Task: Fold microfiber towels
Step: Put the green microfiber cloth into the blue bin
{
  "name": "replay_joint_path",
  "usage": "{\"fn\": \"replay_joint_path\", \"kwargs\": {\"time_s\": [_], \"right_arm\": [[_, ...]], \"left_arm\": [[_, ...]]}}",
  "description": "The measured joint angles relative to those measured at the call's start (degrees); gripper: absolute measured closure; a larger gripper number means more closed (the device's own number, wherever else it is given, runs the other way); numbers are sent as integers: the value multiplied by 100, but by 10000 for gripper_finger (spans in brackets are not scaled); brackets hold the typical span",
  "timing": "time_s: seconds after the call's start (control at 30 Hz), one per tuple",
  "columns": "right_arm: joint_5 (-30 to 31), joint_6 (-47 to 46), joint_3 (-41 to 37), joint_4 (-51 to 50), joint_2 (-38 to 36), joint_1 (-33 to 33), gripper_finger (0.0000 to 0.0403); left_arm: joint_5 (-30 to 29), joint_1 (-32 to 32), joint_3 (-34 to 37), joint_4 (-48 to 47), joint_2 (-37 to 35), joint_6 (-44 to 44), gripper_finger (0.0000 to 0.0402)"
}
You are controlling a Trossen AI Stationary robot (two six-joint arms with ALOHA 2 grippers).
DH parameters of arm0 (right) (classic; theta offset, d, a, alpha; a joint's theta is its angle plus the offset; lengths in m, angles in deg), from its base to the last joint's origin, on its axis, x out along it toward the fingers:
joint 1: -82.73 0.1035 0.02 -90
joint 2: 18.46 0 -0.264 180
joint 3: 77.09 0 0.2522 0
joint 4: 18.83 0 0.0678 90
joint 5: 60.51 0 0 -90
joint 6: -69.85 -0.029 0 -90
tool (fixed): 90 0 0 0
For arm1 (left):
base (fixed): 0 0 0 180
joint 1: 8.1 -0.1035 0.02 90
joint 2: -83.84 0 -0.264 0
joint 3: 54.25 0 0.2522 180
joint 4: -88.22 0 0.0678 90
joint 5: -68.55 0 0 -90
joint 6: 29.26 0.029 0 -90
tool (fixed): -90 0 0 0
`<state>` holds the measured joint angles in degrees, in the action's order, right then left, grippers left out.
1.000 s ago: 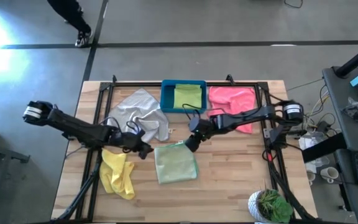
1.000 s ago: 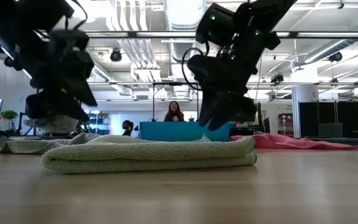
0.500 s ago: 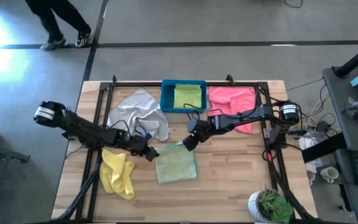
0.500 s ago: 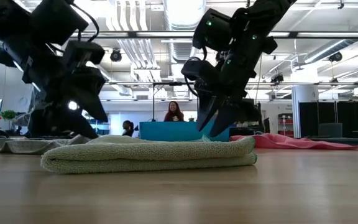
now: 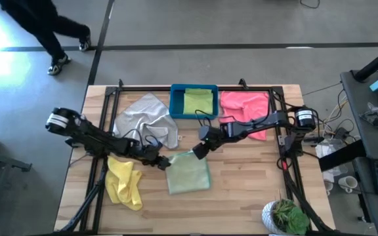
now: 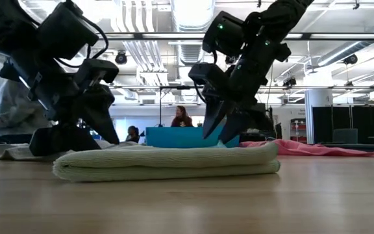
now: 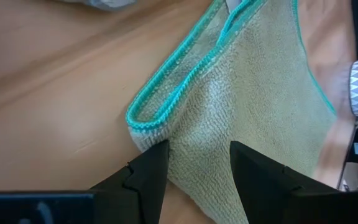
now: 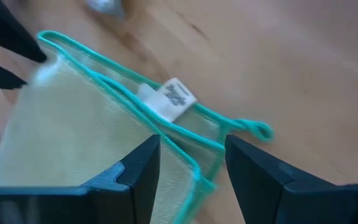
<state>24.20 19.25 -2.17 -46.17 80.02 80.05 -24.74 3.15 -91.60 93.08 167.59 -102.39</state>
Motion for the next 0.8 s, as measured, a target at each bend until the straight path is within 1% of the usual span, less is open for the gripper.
{"fn": "replay_joint_path", "kwargs": {"time_s": [0.07,0.2,0.27,0.4,0.53,0.67,0.8], "right_arm": [[-33,-22,-3,-40,0,5,232],[-32,-36,-36,-438,0,6,232],[-46,-58,-82,-436,0,5,232],[-134,-175,-242,-166,0,29,232],[-479,-389,-454,362,0,43,232],[-378,-385,-570,425,0,57,232],[-397,-325,-738,906,42,60,232]], "left_arm": [[0,0,0,117,74,0,242],[0,0,-4,270,195,1,242],[0,0,-7,348,239,3,242],[4,-2,-2,482,304,49,242],[4,-2,-2,520,353,55,242],[-4,-2,-2,541,392,56,242],[-159,0,-2,542,456,26,242]]}}
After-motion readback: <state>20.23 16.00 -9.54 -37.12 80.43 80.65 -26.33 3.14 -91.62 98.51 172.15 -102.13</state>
